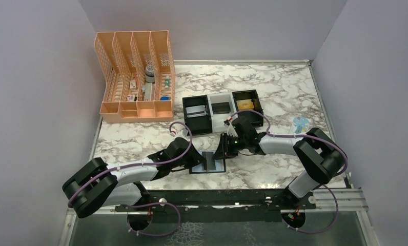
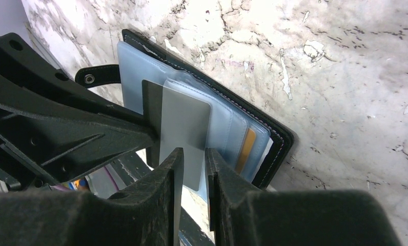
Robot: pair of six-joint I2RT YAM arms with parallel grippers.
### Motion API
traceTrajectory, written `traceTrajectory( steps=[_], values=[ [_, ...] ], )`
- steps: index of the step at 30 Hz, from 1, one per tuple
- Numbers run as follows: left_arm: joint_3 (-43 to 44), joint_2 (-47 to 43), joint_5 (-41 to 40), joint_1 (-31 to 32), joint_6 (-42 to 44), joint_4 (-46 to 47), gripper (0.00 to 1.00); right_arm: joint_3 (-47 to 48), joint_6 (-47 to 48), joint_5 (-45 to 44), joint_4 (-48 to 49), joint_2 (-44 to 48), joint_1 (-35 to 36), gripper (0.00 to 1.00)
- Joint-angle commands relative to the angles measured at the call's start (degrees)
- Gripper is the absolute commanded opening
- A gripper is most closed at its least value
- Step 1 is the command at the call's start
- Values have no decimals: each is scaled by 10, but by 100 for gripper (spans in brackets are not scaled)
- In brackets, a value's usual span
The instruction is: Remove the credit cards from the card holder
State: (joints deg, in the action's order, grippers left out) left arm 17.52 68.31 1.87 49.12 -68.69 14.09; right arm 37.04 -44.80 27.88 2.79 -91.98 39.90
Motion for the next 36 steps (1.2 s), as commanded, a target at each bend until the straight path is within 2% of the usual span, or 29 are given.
traceTrajectory(
  steps=[1,4,8,13,20,26,29,33,36],
  values=[
    [3,23,16,-2,8,41,18,-6,17,-54,-51,-10,1,24],
    [4,46,26,-1,2,57,17,-18,5,-47,-39,-10,1,24],
    [-3,58,25,-2,-10,67,0,-19,3,-52,-42,-13,1,24],
    [-24,25,3,-2,-22,59,0,-16,9,-79,-55,-4,1,24],
    [-5,-3,-25,-2,-4,-19,0,-1,30,-103,-73,1,1,24],
    [-5,-3,-19,-2,1,-10,0,4,29,-105,-76,-3,1,23],
    [4,-1,-21,-3,10,-21,0,8,34,-85,-69,0,1,23],
    [14,-4,-29,-3,12,-36,0,38,73,-1,-64,31,0,30],
    [14,-1,-32,-3,10,-30,0,54,82,28,-61,51,2,34]
  ],
)
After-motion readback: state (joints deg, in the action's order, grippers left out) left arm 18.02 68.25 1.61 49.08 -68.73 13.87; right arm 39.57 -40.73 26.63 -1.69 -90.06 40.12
